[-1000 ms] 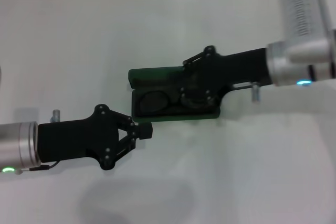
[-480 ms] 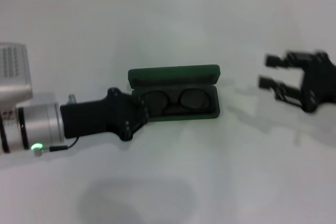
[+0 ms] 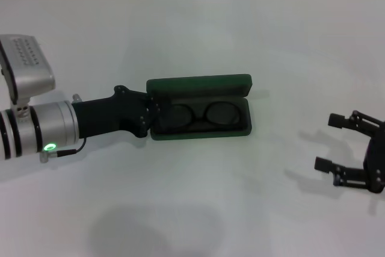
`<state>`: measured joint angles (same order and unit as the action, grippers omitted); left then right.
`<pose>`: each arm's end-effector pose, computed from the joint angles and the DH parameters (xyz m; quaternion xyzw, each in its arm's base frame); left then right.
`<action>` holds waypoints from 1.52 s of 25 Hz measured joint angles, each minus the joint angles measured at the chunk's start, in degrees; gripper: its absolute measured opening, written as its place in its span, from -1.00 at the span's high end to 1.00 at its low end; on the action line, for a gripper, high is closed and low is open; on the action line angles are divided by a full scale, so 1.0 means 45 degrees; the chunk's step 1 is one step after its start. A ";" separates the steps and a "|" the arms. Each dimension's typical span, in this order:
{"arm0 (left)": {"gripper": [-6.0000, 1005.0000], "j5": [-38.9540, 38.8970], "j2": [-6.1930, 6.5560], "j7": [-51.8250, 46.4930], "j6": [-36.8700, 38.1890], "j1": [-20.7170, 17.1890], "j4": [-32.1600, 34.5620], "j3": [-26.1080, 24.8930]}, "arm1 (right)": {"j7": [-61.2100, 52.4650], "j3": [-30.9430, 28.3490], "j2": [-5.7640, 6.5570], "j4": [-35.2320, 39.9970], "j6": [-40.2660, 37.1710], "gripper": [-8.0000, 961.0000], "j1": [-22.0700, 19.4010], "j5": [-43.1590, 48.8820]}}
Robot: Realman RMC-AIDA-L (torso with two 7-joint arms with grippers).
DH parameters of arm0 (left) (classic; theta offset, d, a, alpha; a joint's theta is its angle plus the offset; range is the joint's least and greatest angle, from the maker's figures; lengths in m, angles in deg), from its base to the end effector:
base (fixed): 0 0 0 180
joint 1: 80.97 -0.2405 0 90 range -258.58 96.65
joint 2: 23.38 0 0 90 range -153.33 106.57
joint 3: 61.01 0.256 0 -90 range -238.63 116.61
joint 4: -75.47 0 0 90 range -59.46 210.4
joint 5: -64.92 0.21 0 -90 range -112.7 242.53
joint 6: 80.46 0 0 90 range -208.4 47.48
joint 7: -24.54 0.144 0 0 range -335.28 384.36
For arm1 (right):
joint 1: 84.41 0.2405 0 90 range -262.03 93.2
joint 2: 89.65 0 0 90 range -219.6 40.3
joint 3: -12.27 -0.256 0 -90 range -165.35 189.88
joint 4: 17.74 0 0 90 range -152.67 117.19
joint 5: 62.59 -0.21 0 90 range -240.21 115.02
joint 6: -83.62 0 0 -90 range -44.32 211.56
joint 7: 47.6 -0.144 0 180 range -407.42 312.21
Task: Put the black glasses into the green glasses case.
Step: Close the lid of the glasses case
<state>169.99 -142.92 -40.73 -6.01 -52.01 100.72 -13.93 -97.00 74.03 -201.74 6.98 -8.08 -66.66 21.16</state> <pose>-0.2868 0.3244 -0.0460 -0.9325 -0.2147 -0.2196 0.1900 0.3093 0.2628 0.0036 -0.9288 0.1016 0.3051 0.1842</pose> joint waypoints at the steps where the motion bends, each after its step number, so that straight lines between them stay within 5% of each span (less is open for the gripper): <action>1: 0.98 0.0007 0.0012 -0.0037 -0.0135 0.0060 -0.0053 0.0000 | 0.0043 -0.0002 -0.0018 -0.0015 -0.0020 -0.61 -0.0054 0.0011; 4: 0.97 0.0128 0.0005 -0.0158 -0.0587 0.0191 -0.0125 0.0023 | 0.0111 0.0011 -0.0052 -0.0053 -0.0033 -0.83 -0.0106 0.0094; 38: 0.97 -0.0785 0.0066 -0.1022 -0.2172 0.0590 0.0257 -0.0056 | 0.0040 0.0052 -0.0110 0.0067 -0.0032 -0.84 0.0056 0.0136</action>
<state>166.46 -142.63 -45.33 -15.78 -49.35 101.87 -14.18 -96.82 74.26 -202.24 7.28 -8.22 -66.40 21.78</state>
